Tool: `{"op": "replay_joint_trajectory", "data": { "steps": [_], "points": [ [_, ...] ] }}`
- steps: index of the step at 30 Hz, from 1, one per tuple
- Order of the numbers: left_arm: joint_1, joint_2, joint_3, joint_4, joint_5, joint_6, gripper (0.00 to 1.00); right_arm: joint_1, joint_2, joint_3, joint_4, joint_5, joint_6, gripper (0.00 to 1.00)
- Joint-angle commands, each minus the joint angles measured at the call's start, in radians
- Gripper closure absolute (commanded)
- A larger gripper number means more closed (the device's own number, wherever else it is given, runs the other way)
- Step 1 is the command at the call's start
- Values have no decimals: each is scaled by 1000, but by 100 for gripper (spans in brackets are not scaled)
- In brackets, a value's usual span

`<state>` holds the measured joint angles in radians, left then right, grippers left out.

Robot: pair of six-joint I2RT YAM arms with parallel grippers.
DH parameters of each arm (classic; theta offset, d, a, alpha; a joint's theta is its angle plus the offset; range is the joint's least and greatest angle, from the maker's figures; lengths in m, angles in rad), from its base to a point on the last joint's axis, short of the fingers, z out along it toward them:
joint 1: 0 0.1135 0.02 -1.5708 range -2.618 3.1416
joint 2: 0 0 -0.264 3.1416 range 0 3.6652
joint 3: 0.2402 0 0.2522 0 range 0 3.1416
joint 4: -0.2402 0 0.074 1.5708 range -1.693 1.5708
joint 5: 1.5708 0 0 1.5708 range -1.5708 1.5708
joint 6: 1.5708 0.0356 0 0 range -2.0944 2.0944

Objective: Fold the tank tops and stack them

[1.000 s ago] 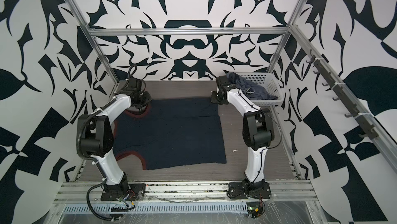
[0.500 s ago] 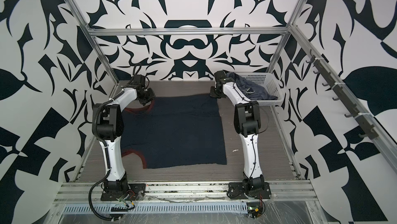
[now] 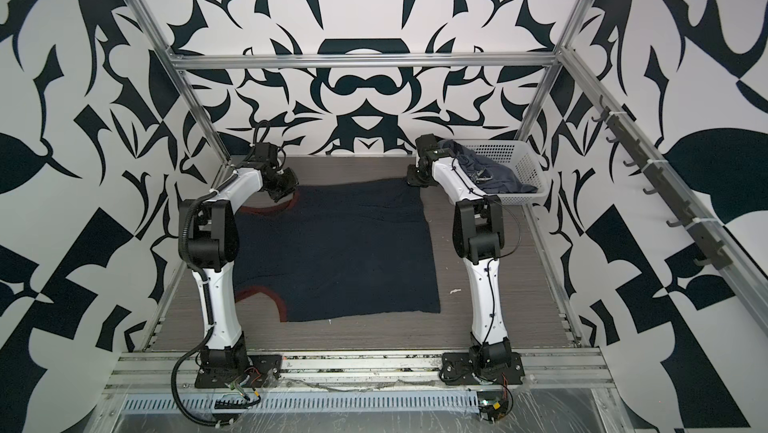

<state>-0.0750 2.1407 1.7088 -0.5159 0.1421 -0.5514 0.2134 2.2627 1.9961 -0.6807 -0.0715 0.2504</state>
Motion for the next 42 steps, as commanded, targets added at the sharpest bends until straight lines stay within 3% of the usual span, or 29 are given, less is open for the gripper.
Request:
{"op": "replay_joint_trajectory", "data": {
  "steps": [1, 10, 22, 31, 42],
  "points": [
    [-3, -140, -102, 7, 33, 0, 94, -7, -160, -122, 73, -22, -5, 100],
    [-38, -396, -473, 127, 25, -68, 93, -7, -359, -476, 193, -62, 41, 100],
    [-111, -533, -803, 226, -13, -133, 93, -8, -554, -825, 268, -8, 107, 100],
    [-109, -652, -845, 178, -94, -129, 92, -8, -618, -896, 252, 3, 123, 100],
    [-108, -599, -893, 188, -120, -135, 92, -8, -610, -1031, 288, -4, 199, 100]
  ]
}}
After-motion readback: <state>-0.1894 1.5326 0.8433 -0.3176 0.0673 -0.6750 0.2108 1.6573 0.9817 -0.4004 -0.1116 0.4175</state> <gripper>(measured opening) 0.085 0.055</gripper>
